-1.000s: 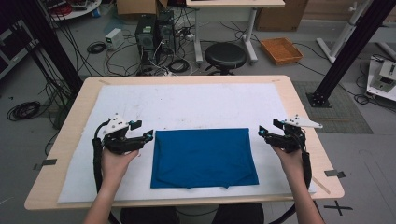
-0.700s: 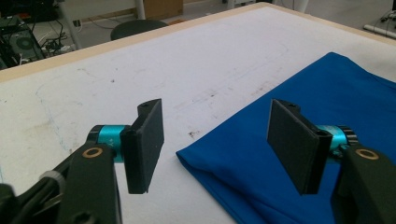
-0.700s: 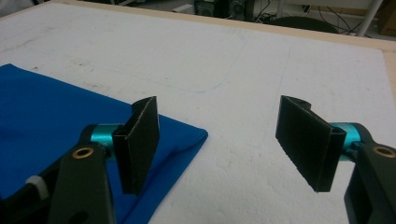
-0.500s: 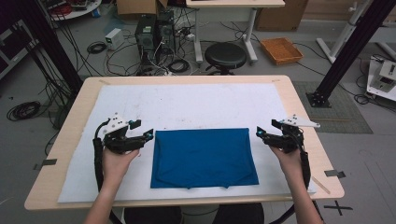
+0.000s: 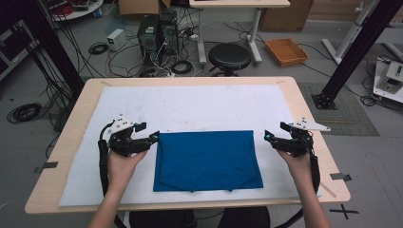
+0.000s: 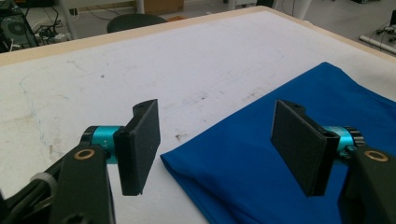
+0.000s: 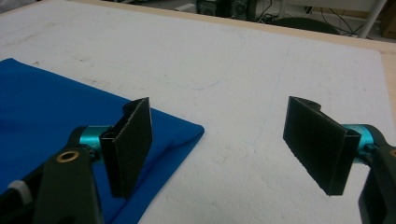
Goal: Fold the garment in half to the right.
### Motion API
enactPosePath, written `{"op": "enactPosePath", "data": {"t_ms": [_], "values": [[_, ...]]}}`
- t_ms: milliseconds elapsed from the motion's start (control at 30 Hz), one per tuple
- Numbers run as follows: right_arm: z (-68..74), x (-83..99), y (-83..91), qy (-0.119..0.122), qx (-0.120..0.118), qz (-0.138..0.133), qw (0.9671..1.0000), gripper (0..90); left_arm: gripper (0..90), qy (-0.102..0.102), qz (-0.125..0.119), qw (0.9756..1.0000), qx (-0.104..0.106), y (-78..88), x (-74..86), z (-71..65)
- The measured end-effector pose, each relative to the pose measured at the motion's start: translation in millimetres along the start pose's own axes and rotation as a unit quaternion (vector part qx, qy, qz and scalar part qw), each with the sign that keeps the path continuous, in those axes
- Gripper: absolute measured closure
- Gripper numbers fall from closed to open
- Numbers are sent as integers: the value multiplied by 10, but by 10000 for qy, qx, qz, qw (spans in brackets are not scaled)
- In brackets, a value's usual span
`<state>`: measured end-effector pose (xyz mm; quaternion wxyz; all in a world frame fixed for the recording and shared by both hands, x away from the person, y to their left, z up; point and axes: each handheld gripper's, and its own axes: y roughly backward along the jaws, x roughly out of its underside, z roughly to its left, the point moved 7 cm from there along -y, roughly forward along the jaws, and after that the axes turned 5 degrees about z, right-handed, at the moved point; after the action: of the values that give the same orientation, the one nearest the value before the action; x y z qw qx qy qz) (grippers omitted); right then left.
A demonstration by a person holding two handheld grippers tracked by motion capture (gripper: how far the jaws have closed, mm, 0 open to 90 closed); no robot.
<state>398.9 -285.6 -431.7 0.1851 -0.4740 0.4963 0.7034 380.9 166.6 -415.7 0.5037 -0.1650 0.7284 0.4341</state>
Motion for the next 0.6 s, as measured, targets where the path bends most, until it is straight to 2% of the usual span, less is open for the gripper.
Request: {"op": "enactPosePath", "data": {"t_ms": [100,167,233,333,433,600], "values": [[-9,6,-2,-33,1,-1,10000,240,331,248,23,9997,74,61,46,-20],[-16,7,-3,-81,8,1,10000,241,332,428,70,9990,45,110,107,-18],[-20,9,-7,-111,32,-12,9999,241,331,645,180,9978,-2,165,210,-14],[-22,16,-20,-108,37,-10,9999,243,332,900,278,9955,36,223,369,-33],[-14,18,-28,-105,34,2,9999,244,335,1047,399,9937,95,269,551,-83],[-3,10,-22,-98,57,-27,9999,245,338,1224,441,9913,196,342,777,-227]]}}
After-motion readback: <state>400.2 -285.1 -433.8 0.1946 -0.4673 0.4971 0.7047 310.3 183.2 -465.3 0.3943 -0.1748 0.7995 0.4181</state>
